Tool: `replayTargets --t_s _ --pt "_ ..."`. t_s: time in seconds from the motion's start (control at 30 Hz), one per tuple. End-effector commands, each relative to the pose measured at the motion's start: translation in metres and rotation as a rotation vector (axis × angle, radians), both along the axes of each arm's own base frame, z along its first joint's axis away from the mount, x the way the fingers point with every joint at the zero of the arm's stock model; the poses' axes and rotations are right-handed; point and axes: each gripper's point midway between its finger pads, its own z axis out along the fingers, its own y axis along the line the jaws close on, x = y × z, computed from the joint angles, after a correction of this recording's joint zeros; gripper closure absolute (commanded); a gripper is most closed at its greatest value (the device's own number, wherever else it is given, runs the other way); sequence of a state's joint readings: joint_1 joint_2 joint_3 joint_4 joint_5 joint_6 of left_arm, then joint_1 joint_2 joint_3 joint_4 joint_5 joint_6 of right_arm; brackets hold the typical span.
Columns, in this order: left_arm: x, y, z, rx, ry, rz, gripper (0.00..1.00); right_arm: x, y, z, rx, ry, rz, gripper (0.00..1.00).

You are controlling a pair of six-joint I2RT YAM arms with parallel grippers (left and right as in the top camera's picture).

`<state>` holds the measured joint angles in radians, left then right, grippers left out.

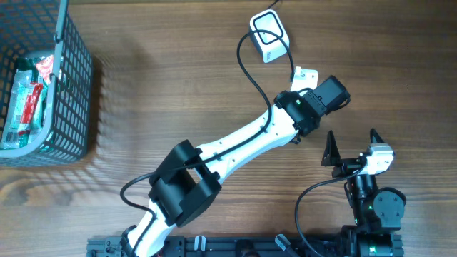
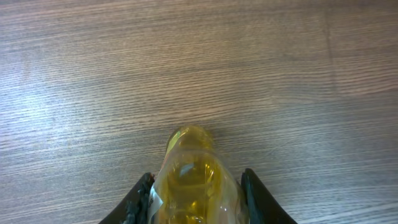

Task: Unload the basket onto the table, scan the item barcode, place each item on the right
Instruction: 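Carry the bottle out and set it upright near the scanner, then reach into the basket and grasp the orange snack pack, left gripper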

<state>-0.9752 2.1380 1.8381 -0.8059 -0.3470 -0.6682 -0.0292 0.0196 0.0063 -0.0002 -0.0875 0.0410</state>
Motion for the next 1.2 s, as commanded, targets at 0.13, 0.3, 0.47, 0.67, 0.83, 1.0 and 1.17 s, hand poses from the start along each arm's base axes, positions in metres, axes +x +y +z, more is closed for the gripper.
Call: replayTargets --t_s 0.13,0.3,0.47,0.67,0.83,1.0,1.17 --pt "0.004 -0.001 -0.002 0.012 -0.021 0.004 0.67 0.0 -0.002 0.001 0.012 -0.004 -0.012 0.0" --pt "0.004 -0.001 -0.002 0.013 -0.02 0.004 0.32 0.0 -0.002 0.001 0.012 -0.004 -0.013 0.0" --pt "0.004 -0.004 0.0 -0.004 -0.021 -0.002 0.17 0.0 -0.002 0.001 0.012 -0.004 -0.012 0.01" --pt "0.039 0.001 0.096 -0.146 -0.195 -0.027 0.13 0.0 -0.002 0.001 0.012 -0.004 -0.013 0.0" --pt "0.069 0.062 0.204 -0.239 -0.37 0.042 0.15 0.0 -0.002 0.001 0.012 -0.004 -0.012 0.0" --pt "0.101 0.224 0.275 -0.129 -0.527 0.323 0.14 0.0 -0.002 0.001 0.012 -0.004 -0.012 0.0" --pt "0.095 0.406 0.313 -0.041 -0.598 0.677 0.12 0.0 -0.002 0.001 0.012 -0.004 -0.013 0.0"
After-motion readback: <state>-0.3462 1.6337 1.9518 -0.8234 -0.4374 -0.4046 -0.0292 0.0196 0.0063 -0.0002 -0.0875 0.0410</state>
